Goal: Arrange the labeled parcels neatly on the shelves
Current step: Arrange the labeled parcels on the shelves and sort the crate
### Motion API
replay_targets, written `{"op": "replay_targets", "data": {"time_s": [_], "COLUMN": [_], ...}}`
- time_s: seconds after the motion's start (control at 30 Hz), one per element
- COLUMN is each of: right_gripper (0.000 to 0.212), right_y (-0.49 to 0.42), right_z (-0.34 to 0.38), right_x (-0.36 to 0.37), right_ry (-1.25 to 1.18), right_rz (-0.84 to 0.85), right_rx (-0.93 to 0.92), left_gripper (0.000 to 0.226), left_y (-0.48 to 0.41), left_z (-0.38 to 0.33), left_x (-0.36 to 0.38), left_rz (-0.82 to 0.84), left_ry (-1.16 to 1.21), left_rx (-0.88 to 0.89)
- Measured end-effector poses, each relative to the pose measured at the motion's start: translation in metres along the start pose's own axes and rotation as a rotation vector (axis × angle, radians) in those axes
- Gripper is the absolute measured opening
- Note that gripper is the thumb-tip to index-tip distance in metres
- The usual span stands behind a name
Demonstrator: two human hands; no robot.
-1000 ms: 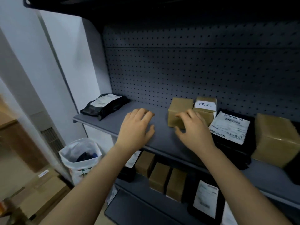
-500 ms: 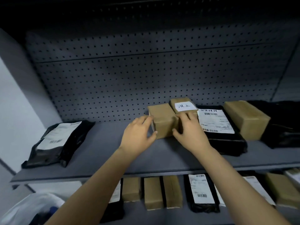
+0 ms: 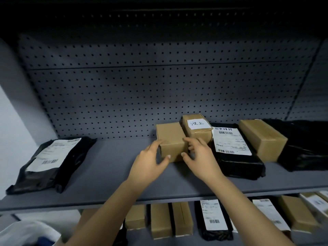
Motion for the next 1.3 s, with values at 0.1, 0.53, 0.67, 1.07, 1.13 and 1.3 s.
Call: {"op": "replay_targets", "data": {"time_s": [0.1, 0.53, 0.67, 1.07, 1.13, 1.3], "right_gripper": [0.046, 0.061, 0.060, 0.059, 0.064, 0.080], "right_y": [0.007, -0.006, -0.015, -0.034, -0.034, -0.037], "right_z": [0.003, -0.007, 0.008, 0.039, 0.039, 0.033], "right_x": [0.003, 0.029, 0.037, 0.067, 0.070, 0.080], "right_ry": [-0.055, -0.116, -0.152, -0.121, -0.133, -0.127], "right_rz": [-0.036, 0.147, 0.148, 0.208, 0.213, 0.277], "right_rx": [-0.023, -0.011, -0.075, -0.198, -0.186, -0.100], "left_gripper": [0.050, 0.036, 0.041, 0.063, 0.059, 0.058], "left_y": [0.013, 0.010, 0.006, 0.000, 0.000, -0.001], "left_z": [0.008, 0.025, 0.048, 0.057, 0.059, 0.073], "left_x": [-0.007, -0.029, -0.041, -0.050, -0.052, -0.065], "left_rz": [-0.028, -0.161, -0.175, -0.132, -0.153, -0.206], "left_ry": [0.020, -0.124, -0.117, -0.066, -0.065, -0.063], "left_rx": [-0.026, -0.010, -0.062, 0.026, 0.022, -0.035]}}
Point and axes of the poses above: each hand's wrist, its own y-axis away from the middle knuckle, its own x-axis out of the palm, z = x × y, the point moved 6 cm from there along -y, towards the middle knuckle, and after that the axes turned 15 degrees about -x, right-handed, at the moved point
